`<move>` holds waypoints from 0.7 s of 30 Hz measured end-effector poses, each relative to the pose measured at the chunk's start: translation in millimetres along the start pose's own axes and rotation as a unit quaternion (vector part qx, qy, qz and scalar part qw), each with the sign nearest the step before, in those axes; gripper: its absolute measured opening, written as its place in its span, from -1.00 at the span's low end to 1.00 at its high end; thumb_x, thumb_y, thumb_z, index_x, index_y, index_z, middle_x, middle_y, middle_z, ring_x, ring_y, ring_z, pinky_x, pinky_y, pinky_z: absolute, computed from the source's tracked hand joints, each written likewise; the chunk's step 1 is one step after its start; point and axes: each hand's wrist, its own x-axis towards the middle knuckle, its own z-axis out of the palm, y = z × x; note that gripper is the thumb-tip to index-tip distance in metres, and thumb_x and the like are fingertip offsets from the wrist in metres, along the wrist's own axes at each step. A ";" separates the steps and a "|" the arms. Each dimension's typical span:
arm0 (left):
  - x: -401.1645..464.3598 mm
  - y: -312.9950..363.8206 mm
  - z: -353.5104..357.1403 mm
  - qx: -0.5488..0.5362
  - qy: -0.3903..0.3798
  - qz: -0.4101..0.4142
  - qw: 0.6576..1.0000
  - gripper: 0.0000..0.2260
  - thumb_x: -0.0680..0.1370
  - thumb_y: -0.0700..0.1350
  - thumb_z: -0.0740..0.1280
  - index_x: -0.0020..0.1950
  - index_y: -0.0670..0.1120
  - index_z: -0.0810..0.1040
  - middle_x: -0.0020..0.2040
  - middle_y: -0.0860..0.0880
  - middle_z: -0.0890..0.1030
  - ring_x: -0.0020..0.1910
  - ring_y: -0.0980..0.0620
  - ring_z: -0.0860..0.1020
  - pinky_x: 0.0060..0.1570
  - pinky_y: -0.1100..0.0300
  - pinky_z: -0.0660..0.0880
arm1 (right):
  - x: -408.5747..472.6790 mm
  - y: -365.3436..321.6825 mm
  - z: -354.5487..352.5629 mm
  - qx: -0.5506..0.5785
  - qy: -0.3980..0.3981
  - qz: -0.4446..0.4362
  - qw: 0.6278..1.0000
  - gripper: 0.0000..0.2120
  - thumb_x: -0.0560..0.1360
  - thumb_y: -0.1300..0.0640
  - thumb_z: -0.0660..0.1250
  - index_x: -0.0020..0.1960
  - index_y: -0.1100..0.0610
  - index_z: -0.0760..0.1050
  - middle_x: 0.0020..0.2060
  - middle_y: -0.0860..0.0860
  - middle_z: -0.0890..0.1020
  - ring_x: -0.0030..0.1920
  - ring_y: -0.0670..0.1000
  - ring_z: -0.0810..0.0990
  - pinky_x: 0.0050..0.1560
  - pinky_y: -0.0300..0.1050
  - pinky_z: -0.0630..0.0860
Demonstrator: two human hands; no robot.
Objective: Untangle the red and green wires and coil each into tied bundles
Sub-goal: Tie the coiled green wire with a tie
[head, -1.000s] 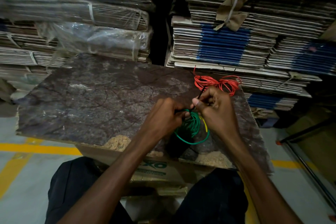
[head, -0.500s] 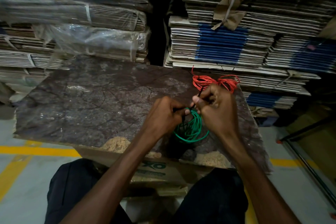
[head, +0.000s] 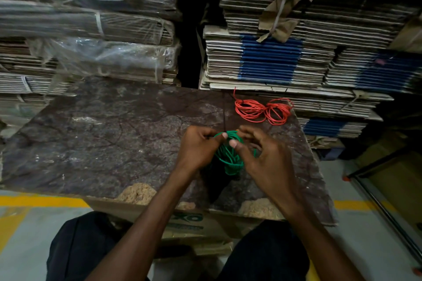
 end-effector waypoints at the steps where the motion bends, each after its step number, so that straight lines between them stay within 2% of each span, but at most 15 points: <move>1: 0.1 2.4 0.1 -0.037 0.002 -0.021 0.999 -0.81 0.44 -0.08 0.46 -0.27 -0.19 0.67 -0.29 -0.27 0.64 -0.31 0.03 0.47 -0.30 0.10 0.39 | -3.4 -0.7 0.4 -0.025 -0.004 -0.018 1.000 -0.55 0.45 -0.22 0.33 0.22 0.03 0.56 0.03 -0.08 0.69 0.02 -0.13 0.66 0.04 -0.08 0.59; 4: -3.2 9.7 1.9 -0.137 0.021 -0.076 0.987 -0.86 0.51 -0.24 0.40 -0.18 -0.31 0.64 -0.35 -0.16 0.62 -0.39 0.03 0.51 -0.34 0.25 0.42 | -12.9 -2.2 6.1 -0.081 -0.035 -0.083 0.993 -0.55 0.48 -0.19 0.32 0.24 0.06 0.57 0.07 -0.02 0.68 0.01 -0.03 0.64 -0.01 -0.14 0.55; 6: -4.8 13.9 3.6 -0.208 0.022 -0.124 0.970 -0.87 0.54 -0.25 0.36 -0.12 -0.32 0.62 -0.44 -0.06 0.61 -0.52 0.11 0.52 -0.49 0.34 0.42 | -17.7 0.7 11.5 -0.123 -0.065 -0.118 0.983 -0.51 0.49 -0.17 0.32 0.30 0.10 0.53 0.14 0.02 0.64 0.08 0.03 0.63 0.01 -0.08 0.58; 8: -5.5 17.1 4.4 -0.259 0.014 -0.172 0.950 -0.88 0.56 -0.22 0.33 -0.09 -0.26 0.61 -0.43 -0.05 0.61 -0.54 0.11 0.54 -0.54 0.33 0.45 | -19.0 5.4 15.8 -0.173 -0.079 -0.139 0.972 -0.44 0.46 -0.16 0.33 0.35 0.15 0.47 0.21 0.05 0.60 0.12 0.09 0.63 0.04 -0.06 0.59; 10: -3.4 17.9 4.8 -0.309 -0.007 -0.200 0.930 -0.86 0.59 -0.18 0.29 -0.07 -0.22 0.60 -0.35 -0.09 0.64 -0.47 0.07 0.58 -0.45 0.27 0.55 | -16.7 9.8 17.9 -0.200 -0.071 -0.141 0.967 -0.40 0.41 -0.11 0.39 0.35 0.18 0.46 0.22 0.09 0.58 0.11 0.15 0.63 0.00 -0.03 0.61; 13: -0.2 18.5 4.2 -0.361 -0.044 -0.217 0.906 -0.80 0.63 -0.19 0.20 -0.12 -0.15 0.57 -0.30 -0.06 0.65 -0.40 0.09 0.61 -0.31 0.24 0.57 | -9.5 16.8 17.5 -0.197 -0.042 -0.132 0.971 -0.45 0.38 -0.02 0.45 0.31 0.19 0.50 0.16 0.10 0.61 0.03 0.17 0.65 -0.12 0.03 0.64; 15: 1.3 20.2 2.9 -0.359 -0.060 -0.215 0.906 -0.83 0.64 -0.19 0.18 -0.07 -0.12 0.53 -0.22 -0.06 0.65 -0.29 0.08 0.61 -0.23 0.25 0.57 | -4.4 21.7 14.1 -0.170 -0.031 -0.111 0.979 -0.52 0.40 0.08 0.44 0.30 0.14 0.52 0.13 0.07 0.63 0.03 0.14 0.65 -0.09 0.02 0.62; 17: 1.2 24.2 1.5 -0.330 -0.077 -0.193 0.921 -0.86 0.63 -0.21 0.16 0.02 -0.14 0.51 -0.10 -0.12 0.64 -0.17 0.03 0.61 -0.20 0.25 0.59 | 0.1 29.8 9.9 -0.123 -0.001 -0.071 0.990 -0.58 0.39 0.16 0.40 0.25 0.11 0.56 0.06 0.04 0.66 -0.03 0.08 0.67 -0.08 -0.01 0.61; 21: 1.7 25.7 0.0 -0.220 -0.090 -0.104 0.966 -0.86 0.62 -0.25 0.20 -0.03 -0.12 0.54 -0.10 -0.11 0.65 -0.17 0.05 0.59 -0.19 0.29 0.54 | 10.3 43.8 -0.3 0.064 0.029 0.056 0.996 -0.73 0.43 0.30 0.38 0.06 0.02 0.64 -0.10 -0.08 0.71 -0.13 -0.15 0.69 -0.06 -0.09 0.64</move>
